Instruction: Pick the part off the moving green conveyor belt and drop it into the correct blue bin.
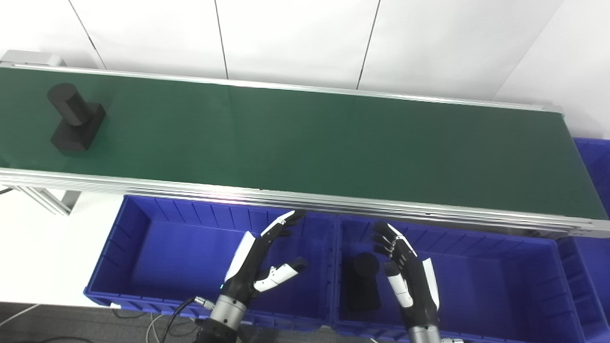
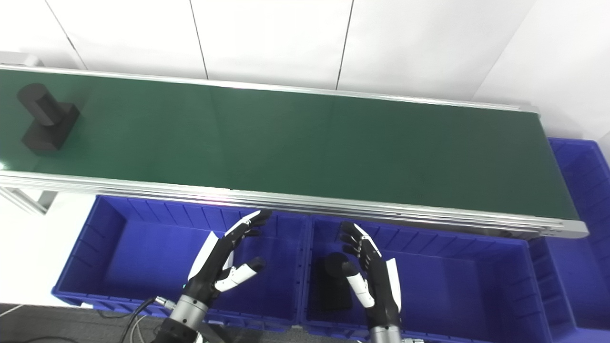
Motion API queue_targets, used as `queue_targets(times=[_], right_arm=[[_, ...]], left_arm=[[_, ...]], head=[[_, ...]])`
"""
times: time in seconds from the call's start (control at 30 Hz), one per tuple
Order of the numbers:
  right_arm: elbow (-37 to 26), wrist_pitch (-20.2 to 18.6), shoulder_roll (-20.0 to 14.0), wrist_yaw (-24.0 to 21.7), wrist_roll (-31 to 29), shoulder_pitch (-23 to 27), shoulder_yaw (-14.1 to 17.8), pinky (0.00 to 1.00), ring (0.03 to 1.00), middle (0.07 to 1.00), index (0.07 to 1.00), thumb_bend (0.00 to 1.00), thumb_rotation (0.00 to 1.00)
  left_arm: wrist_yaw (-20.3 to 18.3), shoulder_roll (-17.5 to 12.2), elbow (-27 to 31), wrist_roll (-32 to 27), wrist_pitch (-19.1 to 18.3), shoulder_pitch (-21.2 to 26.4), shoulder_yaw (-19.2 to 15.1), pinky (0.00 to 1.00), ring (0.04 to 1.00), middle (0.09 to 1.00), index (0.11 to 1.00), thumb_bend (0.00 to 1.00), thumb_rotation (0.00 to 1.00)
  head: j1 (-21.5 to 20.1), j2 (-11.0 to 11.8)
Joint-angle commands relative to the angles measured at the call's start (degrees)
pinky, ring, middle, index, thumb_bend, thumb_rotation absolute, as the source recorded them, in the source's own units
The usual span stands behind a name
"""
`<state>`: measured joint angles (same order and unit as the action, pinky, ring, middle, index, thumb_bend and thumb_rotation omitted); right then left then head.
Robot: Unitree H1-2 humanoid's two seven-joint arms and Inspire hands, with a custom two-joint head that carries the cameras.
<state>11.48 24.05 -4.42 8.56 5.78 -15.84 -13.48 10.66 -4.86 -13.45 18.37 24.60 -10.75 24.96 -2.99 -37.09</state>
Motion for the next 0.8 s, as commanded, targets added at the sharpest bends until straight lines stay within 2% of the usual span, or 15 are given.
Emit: queue_targets(times=[0.0,0.2,0.37,0.6,0.77], right_arm=[[-1.1,2.9,0.0,0.9,-0.3,0.3,-0.3,0.77,0.816,0.843,0.831,0.84,0.92],[-0.5,2.9,-0.2,2.2,0.2,0.4,-1.1,0.77,0.813,0.848,0.834,0.84,0.92],[0.4,2.9,-0.2,3.0,0.2,0.8,-1.7,0.78,0.818,0.854,0.834,0.86,0.93],[0.9,2.9,-0.5,3.3,-0.5,1.0,-2.3,0.78,0.82,0.854,0.833,0.82,0.91],[1.0,2.9,-0.3,3.6,-0.5,0.9,-2.4,0.78,0.818,0.848,0.832,0.85,0.92]], left_arm=[[3.5,-0.7,0.6,-0.3,2.3,1.7,1.9,0.82,0.871,0.889,0.86,0.66,0.99],[8.2,-2.8,-0.5,-2.4,2.3,3.3,6.5,0.81,0.861,0.885,0.838,0.69,1.0],[9.9,-3.9,-1.1,-3.5,2.3,4.0,8.7,0.8,0.859,0.886,0.833,0.68,1.0],[10.2,-4.4,-0.8,-3.7,2.3,4.2,9.5,0.79,0.86,0.885,0.835,0.68,1.0],[10.8,-4.8,-0.5,-3.7,2.3,4.4,10.2,0.79,0.857,0.884,0.837,0.67,1.0]], head=[[-0.1,0.3],[-0.7,1.2],[-1.1,1.8],[-1.5,1.7],[-1.8,1.6]])
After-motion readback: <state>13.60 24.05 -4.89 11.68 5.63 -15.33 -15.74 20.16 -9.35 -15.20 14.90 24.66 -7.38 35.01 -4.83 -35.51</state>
